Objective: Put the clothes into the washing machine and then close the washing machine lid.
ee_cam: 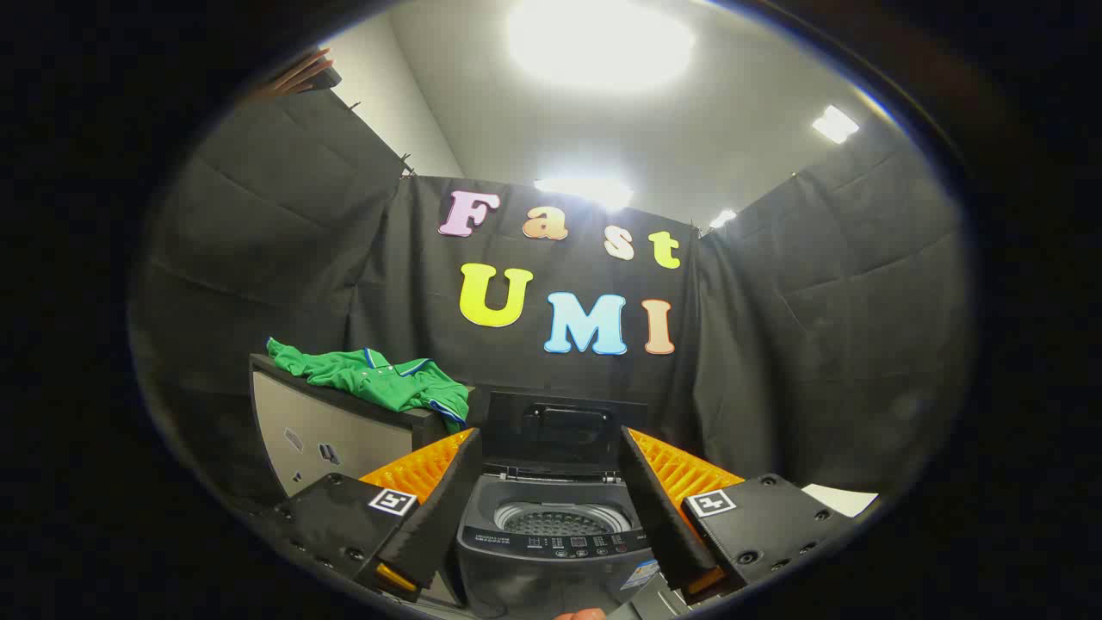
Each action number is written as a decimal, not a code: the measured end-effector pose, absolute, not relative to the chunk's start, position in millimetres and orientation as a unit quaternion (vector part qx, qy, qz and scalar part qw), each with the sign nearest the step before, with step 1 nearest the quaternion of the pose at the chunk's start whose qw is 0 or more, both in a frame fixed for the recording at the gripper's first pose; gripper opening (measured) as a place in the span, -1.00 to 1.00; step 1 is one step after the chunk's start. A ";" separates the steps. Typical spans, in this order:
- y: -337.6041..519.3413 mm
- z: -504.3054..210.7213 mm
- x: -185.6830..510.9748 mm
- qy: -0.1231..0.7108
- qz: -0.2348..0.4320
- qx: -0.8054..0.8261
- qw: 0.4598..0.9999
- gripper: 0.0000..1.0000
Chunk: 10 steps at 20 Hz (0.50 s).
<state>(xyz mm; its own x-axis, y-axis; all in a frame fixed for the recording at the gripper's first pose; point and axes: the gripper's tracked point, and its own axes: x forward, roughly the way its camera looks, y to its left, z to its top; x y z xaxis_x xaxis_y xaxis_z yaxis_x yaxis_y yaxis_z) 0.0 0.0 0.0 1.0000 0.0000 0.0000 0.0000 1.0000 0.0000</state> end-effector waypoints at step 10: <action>7.7 -6.5 4.7 0.010 0.008 0.009 1.000 0.95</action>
<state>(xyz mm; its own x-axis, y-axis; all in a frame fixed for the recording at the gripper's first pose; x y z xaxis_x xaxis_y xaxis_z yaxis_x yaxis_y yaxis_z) 4.7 7.7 -6.5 0.9997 0.0170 -0.0189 -0.0166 0.9997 0.0176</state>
